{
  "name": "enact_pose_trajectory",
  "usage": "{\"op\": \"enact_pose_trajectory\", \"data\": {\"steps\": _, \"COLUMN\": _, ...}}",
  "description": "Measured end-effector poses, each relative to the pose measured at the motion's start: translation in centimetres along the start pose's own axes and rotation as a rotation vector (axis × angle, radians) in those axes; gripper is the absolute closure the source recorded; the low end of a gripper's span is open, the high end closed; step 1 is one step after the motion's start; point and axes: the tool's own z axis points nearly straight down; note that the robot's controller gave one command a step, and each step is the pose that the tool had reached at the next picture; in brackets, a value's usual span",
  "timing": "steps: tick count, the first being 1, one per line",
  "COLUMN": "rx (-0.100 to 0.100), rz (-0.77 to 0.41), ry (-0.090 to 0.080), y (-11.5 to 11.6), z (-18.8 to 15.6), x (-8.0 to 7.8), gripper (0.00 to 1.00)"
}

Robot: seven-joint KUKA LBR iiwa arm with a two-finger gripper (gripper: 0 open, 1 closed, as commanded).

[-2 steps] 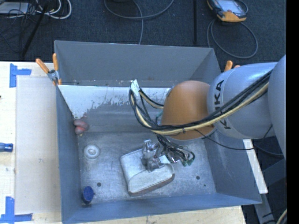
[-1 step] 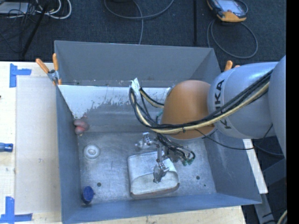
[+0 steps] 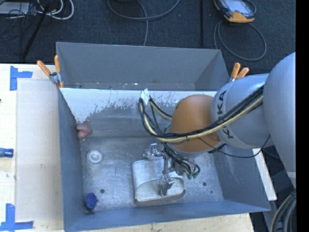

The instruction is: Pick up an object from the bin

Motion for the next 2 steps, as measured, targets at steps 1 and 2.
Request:
{"op": "enact_pose_trajectory", "data": {"steps": 1, "rx": 0.0, "rz": 0.002, "ry": -0.003, "y": 0.0, "z": -0.3, "x": -0.1, "gripper": 1.0}}
{"op": "enact_pose_trajectory", "data": {"steps": 2, "rx": 0.004, "rz": -0.053, "ry": -0.005, "y": 0.5, "z": -9.7, "x": 0.0, "gripper": 1.0}}
